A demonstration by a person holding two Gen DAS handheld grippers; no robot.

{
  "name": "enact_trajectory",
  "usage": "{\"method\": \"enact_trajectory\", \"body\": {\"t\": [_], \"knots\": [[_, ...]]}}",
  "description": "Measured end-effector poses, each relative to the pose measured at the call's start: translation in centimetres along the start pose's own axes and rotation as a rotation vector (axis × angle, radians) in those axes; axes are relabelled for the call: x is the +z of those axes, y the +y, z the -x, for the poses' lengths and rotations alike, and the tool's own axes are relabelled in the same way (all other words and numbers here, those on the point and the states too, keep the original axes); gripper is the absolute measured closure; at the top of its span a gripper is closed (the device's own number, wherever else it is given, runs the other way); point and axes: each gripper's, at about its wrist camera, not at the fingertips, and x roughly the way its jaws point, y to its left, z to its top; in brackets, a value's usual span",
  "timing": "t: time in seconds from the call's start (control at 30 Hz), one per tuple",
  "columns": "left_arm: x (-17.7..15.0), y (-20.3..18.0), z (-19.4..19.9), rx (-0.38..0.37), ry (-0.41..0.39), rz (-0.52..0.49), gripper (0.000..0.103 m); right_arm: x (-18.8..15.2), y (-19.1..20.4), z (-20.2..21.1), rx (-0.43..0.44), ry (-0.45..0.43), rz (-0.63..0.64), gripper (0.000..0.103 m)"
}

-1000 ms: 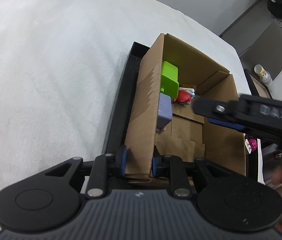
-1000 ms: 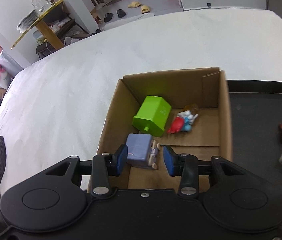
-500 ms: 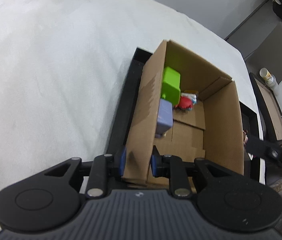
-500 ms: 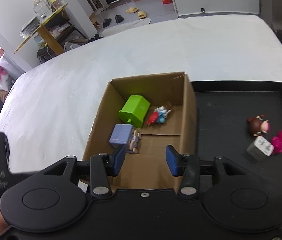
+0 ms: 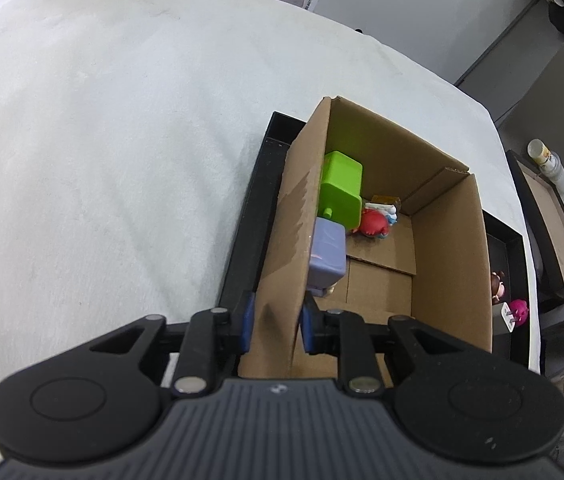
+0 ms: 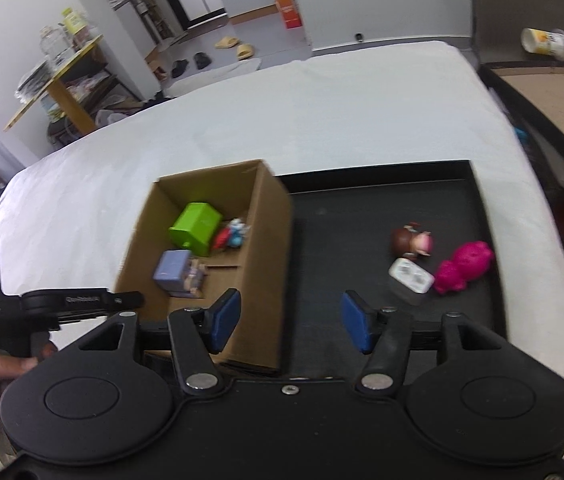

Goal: Organize rigid objects
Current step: 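Move the right tool to the white plug charger and grasp it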

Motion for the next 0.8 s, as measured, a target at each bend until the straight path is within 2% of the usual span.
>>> {"method": "enact_trajectory", "body": {"t": [0.23,0.43,0.8], "knots": [[-0.2,-0.7,0.1,0.023,-0.006,-0.020,0.087,-0.5,-2.8,0.1,-0.023,-0.006,-0.016,0.045],[-0.1,-0.7,0.0,0.027,0.000,-0.021,0.087,-0.5,-4.5,-0.9,-0.035,-0.004,-0.011,0.045],[0.1,-0.5,-0.2,0.017,0.011,-0.024,0.087,-0.5,-6.2,-4.7,-0.085,0.024,0.093,0.048]]}}
